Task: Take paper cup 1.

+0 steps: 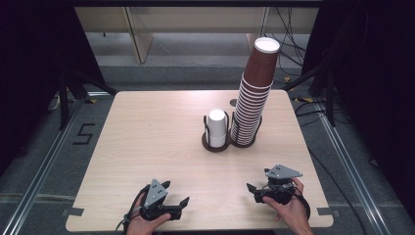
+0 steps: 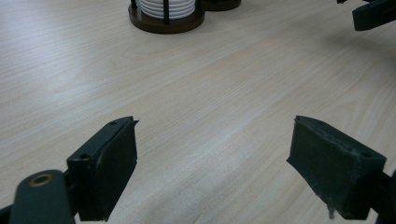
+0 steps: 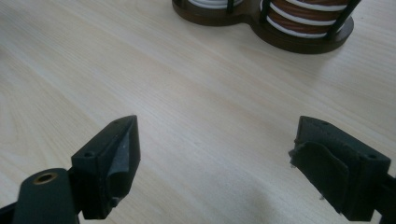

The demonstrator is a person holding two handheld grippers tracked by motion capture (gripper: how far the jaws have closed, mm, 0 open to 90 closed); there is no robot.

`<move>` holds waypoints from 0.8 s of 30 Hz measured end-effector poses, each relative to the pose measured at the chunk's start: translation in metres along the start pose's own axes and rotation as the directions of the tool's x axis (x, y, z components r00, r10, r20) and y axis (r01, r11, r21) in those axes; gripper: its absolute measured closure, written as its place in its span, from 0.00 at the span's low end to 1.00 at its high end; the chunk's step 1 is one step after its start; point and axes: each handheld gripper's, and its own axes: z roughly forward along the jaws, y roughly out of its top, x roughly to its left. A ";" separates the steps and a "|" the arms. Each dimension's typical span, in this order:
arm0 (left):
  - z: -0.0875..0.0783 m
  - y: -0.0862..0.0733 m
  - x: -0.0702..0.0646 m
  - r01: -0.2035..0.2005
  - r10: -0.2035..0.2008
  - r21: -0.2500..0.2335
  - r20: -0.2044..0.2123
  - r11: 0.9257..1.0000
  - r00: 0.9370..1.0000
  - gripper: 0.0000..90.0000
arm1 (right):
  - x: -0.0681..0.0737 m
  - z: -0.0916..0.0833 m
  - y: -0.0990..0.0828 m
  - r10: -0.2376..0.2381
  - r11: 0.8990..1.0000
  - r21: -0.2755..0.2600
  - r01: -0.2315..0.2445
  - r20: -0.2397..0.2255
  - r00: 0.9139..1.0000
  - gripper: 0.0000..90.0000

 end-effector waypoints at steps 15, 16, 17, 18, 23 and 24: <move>-0.001 0.001 0.001 -0.011 0.011 -0.024 0.002 1.000 1.000 0.16 | 0.007 0.005 0.011 -0.004 1.000 -0.022 0.003 -0.055 0.999 0.19; -0.001 0.001 0.001 -0.011 0.011 -0.024 0.002 1.000 1.000 0.16 | 0.007 0.005 0.011 -0.004 1.000 -0.022 0.003 -0.055 0.999 0.19; -0.002 0.001 0.000 -0.014 0.014 -0.017 -0.002 1.000 1.000 0.16 | 0.008 0.007 0.014 -0.011 0.999 -0.035 0.009 -0.060 0.998 0.20; -0.002 0.001 0.000 -0.014 0.014 -0.017 -0.002 1.000 1.000 0.16 | 0.008 0.007 0.014 -0.011 0.999 -0.035 0.009 -0.060 0.998 0.20; -0.003 0.001 0.001 -0.013 0.013 -0.016 -0.006 1.000 1.000 0.16 | 0.009 0.008 0.021 -0.010 0.999 -0.039 0.007 -0.070 0.998 0.21; -0.003 0.001 0.001 -0.014 0.014 -0.014 -0.008 1.000 1.000 0.16 | 0.009 0.008 0.021 -0.014 0.999 -0.043 0.011 -0.068 0.998 0.21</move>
